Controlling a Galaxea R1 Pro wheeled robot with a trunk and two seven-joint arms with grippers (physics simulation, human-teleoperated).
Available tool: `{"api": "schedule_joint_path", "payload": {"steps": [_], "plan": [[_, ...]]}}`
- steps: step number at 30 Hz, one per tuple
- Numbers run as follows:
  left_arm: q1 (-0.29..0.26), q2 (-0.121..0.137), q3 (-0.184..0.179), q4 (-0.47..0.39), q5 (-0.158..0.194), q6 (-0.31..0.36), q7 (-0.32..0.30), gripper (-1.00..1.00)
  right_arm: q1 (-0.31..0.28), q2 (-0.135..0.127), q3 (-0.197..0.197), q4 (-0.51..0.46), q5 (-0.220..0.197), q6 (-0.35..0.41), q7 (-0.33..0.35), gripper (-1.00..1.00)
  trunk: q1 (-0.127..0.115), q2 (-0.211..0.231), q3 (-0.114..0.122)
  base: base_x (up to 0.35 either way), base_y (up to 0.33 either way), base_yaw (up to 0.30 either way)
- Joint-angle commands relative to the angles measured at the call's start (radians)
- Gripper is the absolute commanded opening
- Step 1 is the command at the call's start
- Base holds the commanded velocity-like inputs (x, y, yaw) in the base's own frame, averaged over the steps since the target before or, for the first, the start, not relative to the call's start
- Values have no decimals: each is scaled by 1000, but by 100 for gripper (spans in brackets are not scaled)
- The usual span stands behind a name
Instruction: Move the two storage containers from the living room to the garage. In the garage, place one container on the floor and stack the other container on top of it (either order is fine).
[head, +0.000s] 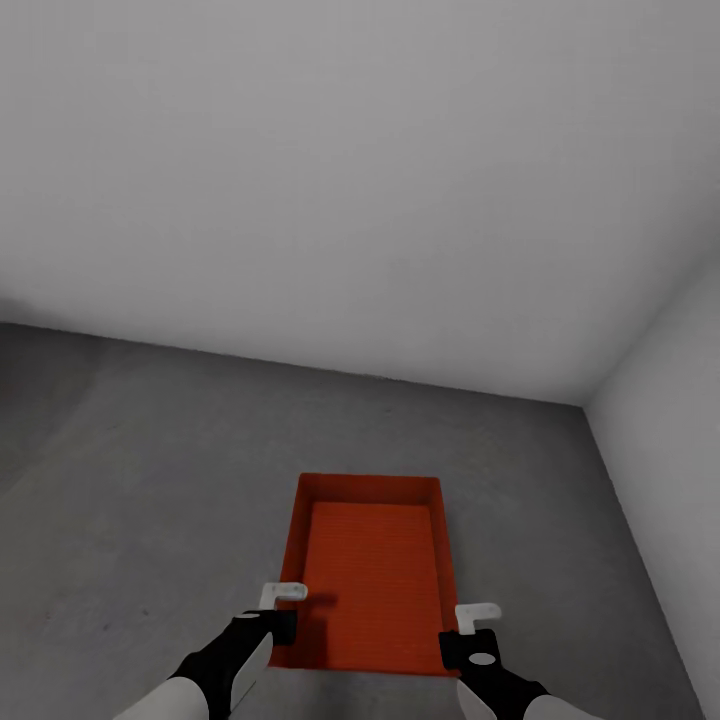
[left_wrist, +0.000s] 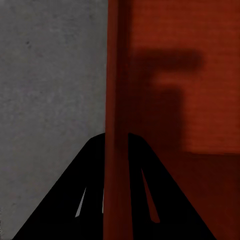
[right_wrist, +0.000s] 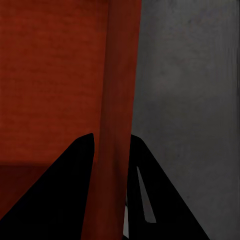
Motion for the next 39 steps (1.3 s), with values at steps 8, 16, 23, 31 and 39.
{"api": "schedule_joint_path", "payload": {"steps": [8, 16, 23, 31, 39], "plan": [[0, 2, -44, -6, 11, 4, 5, -100, -1, -21, 2, 0, -32, 9, -3, -100, 1, -2, -2, 316, 0, -248], [0, 2, -44, -6, 11, 4, 5, -100, -1, -21, 2, 0, -32, 9, -3, -100, 1, -2, -2, 316, 0, -248], [0, 2, -44, -6, 11, 4, 5, -100, -1, -21, 2, 0, -32, 9, -3, -100, 1, -2, -2, 316, 0, -248], [0, 2, -44, -6, 10, 4, 5, -100, -1, -21, 2, 0, -32, 9, -3, -100, 1, -2, -2, 308, 0, -248], [0, 2, -44, -7, 10, 4, 5, -100, -1, -22, 1, 0, -32, 9, -3, -100, 1, -2, -2, 222, 0, -152]]}}
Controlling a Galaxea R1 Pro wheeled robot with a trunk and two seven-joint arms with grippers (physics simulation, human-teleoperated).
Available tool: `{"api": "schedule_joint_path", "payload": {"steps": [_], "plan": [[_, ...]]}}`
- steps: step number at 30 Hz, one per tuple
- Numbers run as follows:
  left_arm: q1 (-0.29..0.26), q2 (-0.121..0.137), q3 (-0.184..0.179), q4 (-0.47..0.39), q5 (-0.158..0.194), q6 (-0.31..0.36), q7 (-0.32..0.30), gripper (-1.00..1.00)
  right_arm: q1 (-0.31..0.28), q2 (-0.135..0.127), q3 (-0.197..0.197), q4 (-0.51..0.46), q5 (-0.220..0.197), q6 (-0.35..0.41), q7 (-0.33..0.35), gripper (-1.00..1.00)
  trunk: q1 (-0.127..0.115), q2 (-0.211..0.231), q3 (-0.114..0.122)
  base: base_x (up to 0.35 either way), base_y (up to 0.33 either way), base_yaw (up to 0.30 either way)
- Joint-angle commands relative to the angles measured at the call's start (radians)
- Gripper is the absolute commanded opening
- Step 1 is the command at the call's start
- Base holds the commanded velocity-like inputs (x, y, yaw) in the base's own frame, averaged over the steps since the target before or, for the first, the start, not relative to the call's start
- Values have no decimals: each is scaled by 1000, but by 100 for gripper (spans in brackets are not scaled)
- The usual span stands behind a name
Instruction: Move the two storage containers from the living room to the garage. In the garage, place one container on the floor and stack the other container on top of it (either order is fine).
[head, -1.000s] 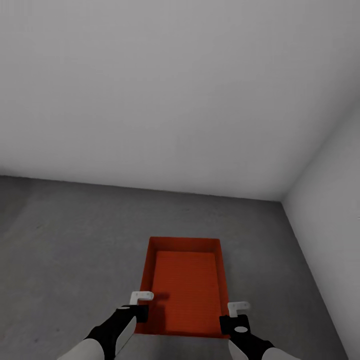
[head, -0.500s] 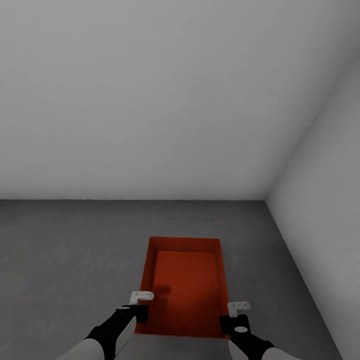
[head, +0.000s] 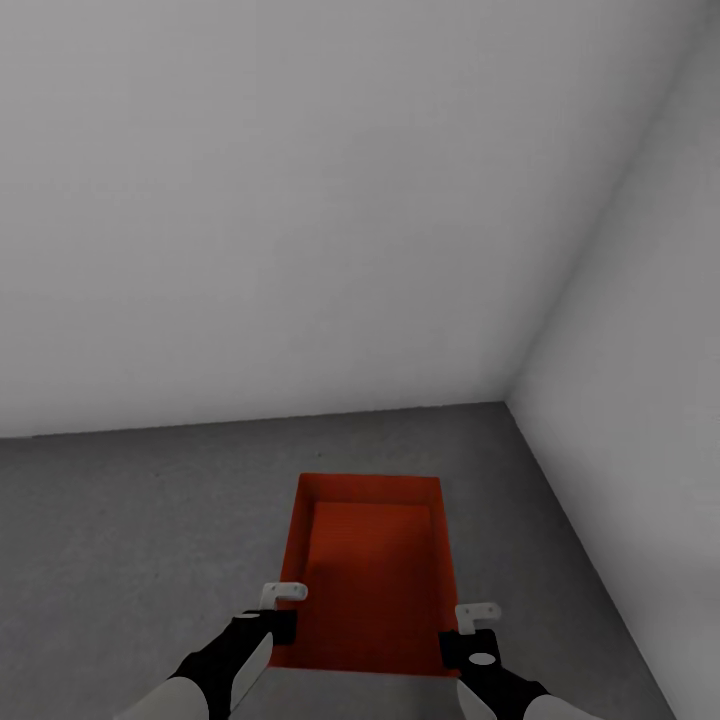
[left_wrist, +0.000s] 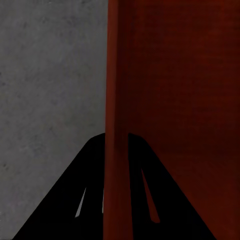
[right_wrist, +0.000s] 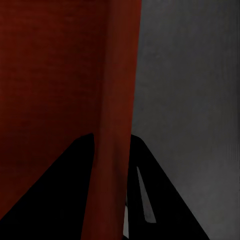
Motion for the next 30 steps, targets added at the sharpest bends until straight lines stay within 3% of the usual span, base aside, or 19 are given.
{"api": "schedule_joint_path", "payload": {"steps": [1, 30], "plan": [[-1, 2, -44, -6, 10, 4, 5, -100, 0, -22, 1, -1, -32, 9, -3, -100, 1, -2, -2, 45, 0, -10], [0, 2, -40, -20, 12, 2, 5, -100, 0, -22, 0, -1, -33, 9, -3, -100, 1, -2, -2, 3, 0, -1]]}}
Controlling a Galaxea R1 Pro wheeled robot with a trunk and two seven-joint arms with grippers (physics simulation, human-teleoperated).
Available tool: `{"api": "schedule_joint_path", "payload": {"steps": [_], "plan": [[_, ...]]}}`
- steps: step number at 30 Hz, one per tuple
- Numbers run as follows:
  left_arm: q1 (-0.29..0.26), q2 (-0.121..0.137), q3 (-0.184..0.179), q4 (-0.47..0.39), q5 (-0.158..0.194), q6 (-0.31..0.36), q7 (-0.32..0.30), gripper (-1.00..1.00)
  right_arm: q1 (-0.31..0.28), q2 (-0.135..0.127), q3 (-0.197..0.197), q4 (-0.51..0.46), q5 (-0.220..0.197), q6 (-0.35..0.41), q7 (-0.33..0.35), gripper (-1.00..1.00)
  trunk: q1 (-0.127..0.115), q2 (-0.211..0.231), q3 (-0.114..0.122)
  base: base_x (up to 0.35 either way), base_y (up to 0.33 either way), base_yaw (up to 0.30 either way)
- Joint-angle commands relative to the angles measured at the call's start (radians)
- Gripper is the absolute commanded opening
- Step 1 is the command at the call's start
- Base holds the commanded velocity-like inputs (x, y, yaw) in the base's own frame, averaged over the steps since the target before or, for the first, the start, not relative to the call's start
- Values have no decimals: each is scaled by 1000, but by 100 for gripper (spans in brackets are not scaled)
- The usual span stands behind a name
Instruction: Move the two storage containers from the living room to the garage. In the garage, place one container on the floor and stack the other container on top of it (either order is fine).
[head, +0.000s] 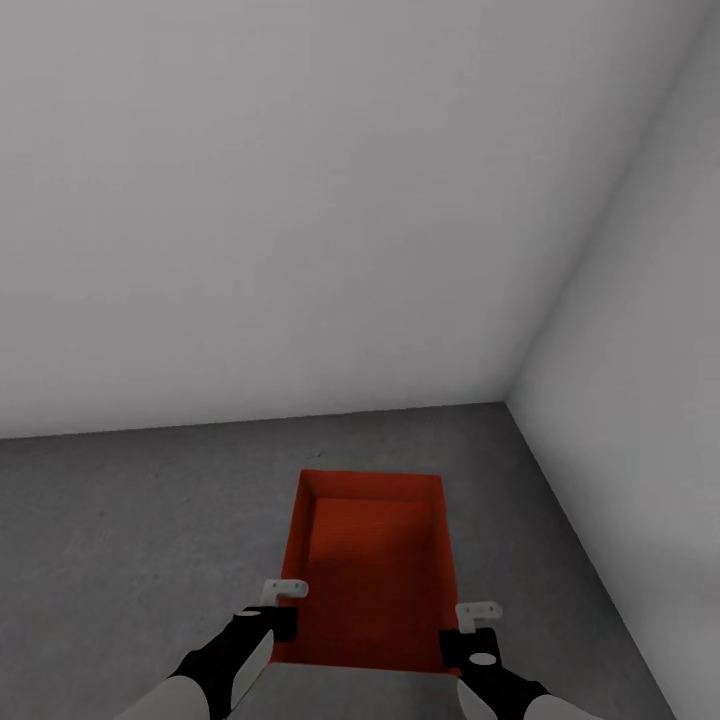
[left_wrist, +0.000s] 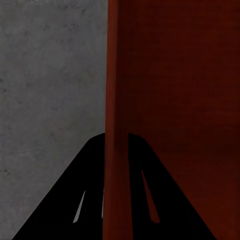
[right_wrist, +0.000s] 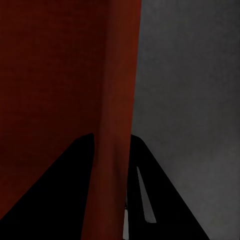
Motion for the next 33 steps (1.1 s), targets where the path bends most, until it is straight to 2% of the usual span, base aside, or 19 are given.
{"api": "schedule_joint_path", "payload": {"steps": [1, 33], "plan": [[-1, 2, -35, -6, 16, 4, 1, -100, 0, -21, 2, -1, -29, 27, -3, -100, 0, -2, -2, 0, 0, 0], [-1, 2, -34, -7, 16, 1, 0, -100, 0, -20, 2, -1, -29, 27, -3, -100, 0, -2, -2, 0, 0, 0]]}}
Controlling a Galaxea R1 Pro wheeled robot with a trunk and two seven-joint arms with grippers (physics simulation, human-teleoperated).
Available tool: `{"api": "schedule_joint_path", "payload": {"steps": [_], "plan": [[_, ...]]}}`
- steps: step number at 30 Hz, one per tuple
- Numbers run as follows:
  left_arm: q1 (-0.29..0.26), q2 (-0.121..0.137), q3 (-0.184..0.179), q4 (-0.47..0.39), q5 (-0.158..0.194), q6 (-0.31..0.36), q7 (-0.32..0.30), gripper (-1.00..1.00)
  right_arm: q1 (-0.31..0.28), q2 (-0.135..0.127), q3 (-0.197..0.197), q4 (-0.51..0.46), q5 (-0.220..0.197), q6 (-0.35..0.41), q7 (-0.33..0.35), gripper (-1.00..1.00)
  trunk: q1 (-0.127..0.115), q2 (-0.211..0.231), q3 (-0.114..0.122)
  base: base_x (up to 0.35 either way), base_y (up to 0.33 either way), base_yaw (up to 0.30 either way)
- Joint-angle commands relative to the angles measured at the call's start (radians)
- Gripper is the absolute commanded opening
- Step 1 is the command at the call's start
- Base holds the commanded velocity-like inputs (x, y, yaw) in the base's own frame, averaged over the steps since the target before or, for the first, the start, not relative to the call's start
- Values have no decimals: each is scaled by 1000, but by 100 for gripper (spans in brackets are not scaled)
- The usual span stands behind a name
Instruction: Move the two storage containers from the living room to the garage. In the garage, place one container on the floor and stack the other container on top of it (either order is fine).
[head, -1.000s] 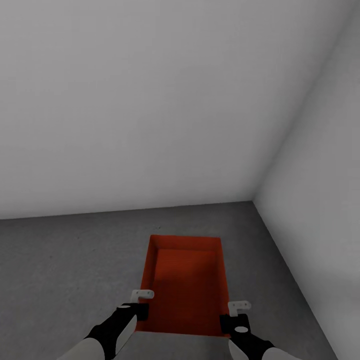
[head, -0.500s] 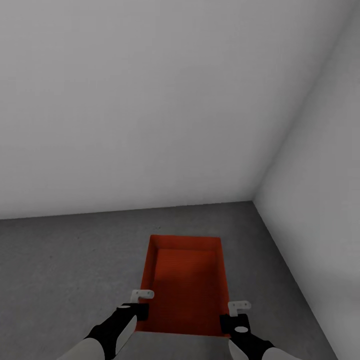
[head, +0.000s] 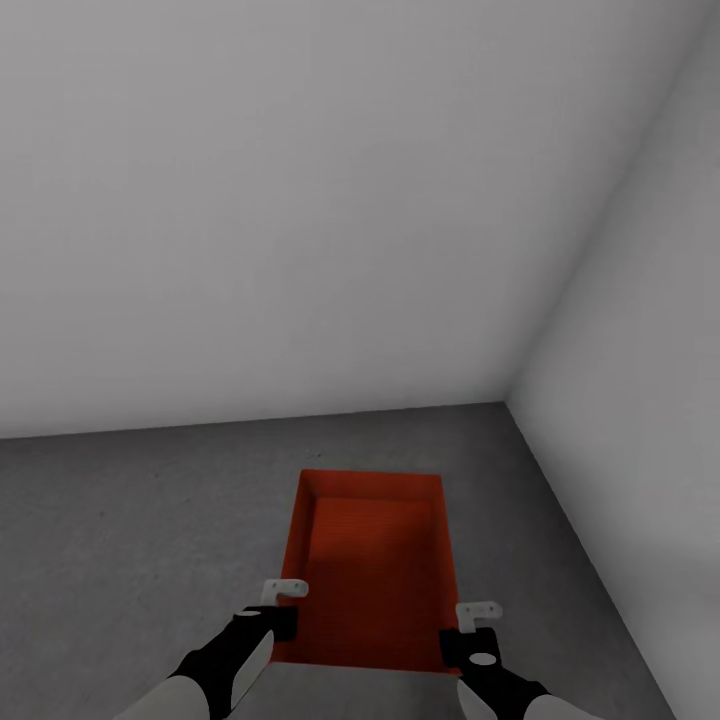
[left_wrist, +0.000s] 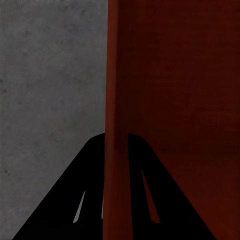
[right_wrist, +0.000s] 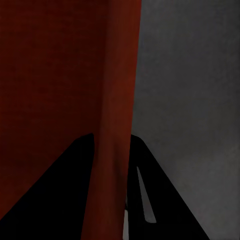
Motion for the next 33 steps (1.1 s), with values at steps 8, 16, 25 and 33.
{"api": "schedule_joint_path", "payload": {"steps": [8, 16, 25, 33], "plan": [[-1, 1, -32, -6, 16, 5, 6, -100, 0, -20, 2, -1, -28, 30, -3, -100, 0, -2, -2, 0, 0, 0], [-1, 1, -32, -5, 16, 2, 8, -100, 0, -20, 2, -1, -28, 30, -3, -100, 4, -9, -5, 0, 0, 0], [-1, 2, -32, -4, 16, -2, 5, -100, 0, -19, 2, -1, -28, 30, -3, -100, 39, -72, -33, 0, 0, 0], [-1, 2, -32, -4, 16, -3, 3, -100, 0, -20, 2, -1, -28, 30, 0, -100, 69, -128, -58, 0, 0, 0]]}}
